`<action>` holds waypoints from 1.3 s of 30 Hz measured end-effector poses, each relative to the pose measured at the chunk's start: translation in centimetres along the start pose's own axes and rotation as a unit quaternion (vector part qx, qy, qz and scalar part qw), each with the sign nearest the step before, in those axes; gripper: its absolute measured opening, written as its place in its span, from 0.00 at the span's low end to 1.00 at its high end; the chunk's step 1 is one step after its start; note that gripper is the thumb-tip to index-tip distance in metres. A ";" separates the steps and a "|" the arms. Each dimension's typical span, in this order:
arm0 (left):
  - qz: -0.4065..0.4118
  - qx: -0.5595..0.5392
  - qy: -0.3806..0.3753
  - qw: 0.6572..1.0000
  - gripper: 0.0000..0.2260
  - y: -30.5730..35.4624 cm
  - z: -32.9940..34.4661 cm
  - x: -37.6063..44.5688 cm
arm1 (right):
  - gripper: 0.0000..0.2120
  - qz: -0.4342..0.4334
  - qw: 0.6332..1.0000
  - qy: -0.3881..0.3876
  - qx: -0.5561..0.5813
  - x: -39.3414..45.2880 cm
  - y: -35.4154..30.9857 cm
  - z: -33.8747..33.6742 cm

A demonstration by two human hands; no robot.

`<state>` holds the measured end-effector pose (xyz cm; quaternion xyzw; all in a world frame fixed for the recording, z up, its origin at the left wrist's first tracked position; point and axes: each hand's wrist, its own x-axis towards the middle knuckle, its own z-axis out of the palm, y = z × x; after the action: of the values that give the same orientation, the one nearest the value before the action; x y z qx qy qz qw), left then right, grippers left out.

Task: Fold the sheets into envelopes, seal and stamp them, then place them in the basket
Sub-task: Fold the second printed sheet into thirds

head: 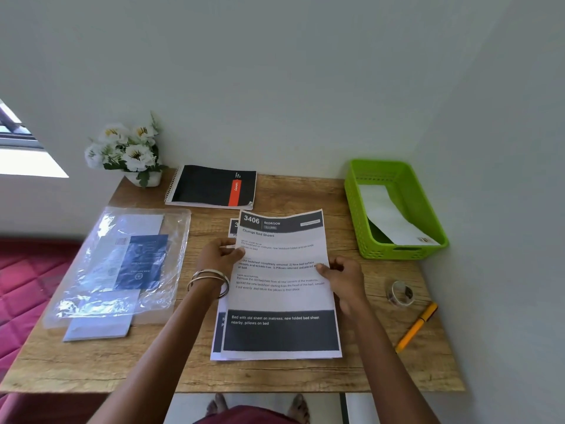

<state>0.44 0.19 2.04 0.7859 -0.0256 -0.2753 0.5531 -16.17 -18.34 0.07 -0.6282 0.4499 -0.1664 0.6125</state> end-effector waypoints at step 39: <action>-0.030 -0.051 -0.028 0.998 0.05 -1.1 -0.7 2.9 | 0.12 -0.046 0.997 -0.043 0.043 3.8 -2.0 0.6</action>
<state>2.92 0.23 0.10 0.7489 -0.0033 -0.3151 0.5830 -12.92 -21.17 0.50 -0.6277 0.3863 -0.1862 0.6497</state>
